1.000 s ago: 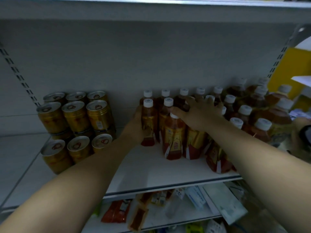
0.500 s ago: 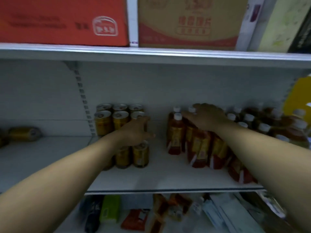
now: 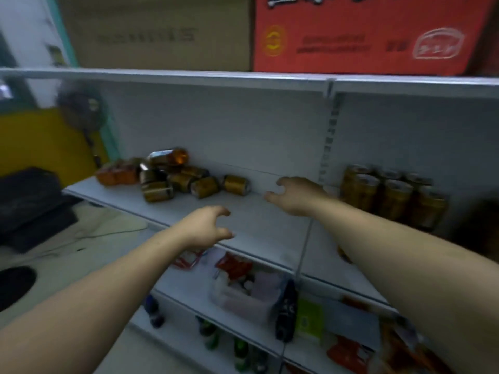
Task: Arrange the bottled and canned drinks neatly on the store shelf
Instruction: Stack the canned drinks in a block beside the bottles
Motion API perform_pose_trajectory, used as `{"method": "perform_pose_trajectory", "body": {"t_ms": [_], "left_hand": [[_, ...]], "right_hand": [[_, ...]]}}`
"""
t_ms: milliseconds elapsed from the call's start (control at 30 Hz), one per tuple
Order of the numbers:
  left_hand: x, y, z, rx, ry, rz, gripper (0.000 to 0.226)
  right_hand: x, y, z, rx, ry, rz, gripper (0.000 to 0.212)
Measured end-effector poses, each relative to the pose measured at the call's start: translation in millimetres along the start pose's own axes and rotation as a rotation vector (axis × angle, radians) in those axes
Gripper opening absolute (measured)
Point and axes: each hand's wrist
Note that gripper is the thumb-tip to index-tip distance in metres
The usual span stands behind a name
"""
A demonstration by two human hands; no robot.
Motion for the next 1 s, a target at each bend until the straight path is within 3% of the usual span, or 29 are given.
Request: {"method": "perform_pose_trajectory", "body": {"t_ms": [200, 500, 600, 767, 867, 1000], "left_hand": [[102.0, 11.7, -3.9, -0.012, 0.174, -0.031, 0.064], [197.9, 12.7, 80.8, -0.089, 0.307, -0.064, 0.068], [223.5, 13.2, 121.6, -0.125, 0.318, -0.017, 0.069], [267.2, 3.9, 176.4, -0.105, 0.281, 0.146, 0.094], [285.6, -4.5, 191.5, -0.059, 0.262, 0.242, 0.098], [299.7, -9.9, 200.3, -0.173, 0.175, 0.301, 0.09]], "right_hand": [[81.0, -58.2, 51.7, 0.032, 0.132, -0.051, 0.076], [98.9, -124.1, 180.3, 0.109, 0.13, -0.084, 0.073], [94.6, -138.1, 227.5, 0.097, 0.189, -0.223, 0.074], [82.9, -148.1, 276.9, 0.133, 0.244, -0.483, 0.068], [81.0, -151.3, 282.2, 0.149, 0.217, -0.517, 0.068], [86.3, -153.1, 276.0, 0.154, 0.209, -0.506, 0.084]]}}
Point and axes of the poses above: each hand's wrist, its own z-axis towards the middle knuckle, its own y-axis out of the back of the hand, x = y × z, and after that the axes turned 11 degrees about z, right-handed
